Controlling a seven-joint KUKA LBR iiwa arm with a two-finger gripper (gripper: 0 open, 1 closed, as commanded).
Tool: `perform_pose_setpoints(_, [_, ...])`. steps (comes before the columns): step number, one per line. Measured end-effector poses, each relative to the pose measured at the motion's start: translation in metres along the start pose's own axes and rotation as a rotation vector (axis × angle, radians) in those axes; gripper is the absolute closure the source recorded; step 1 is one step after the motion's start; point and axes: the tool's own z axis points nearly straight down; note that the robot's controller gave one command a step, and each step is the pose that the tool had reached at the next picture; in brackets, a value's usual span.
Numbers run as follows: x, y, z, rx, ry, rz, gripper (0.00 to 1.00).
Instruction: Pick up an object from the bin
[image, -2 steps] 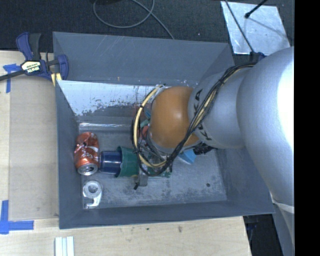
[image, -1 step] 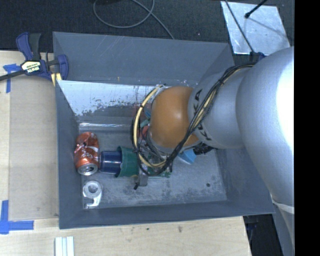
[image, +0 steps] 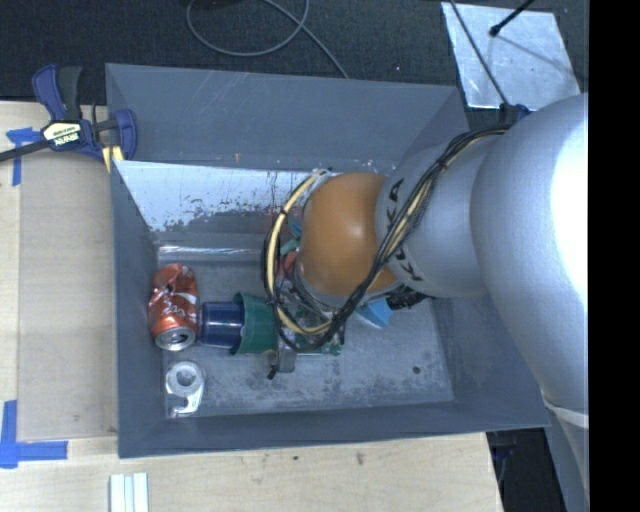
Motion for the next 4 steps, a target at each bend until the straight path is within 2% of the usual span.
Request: perform_pose_setpoints(4, [0.0000,0.0000,0.0000,0.000,0.000,0.001,1.00])
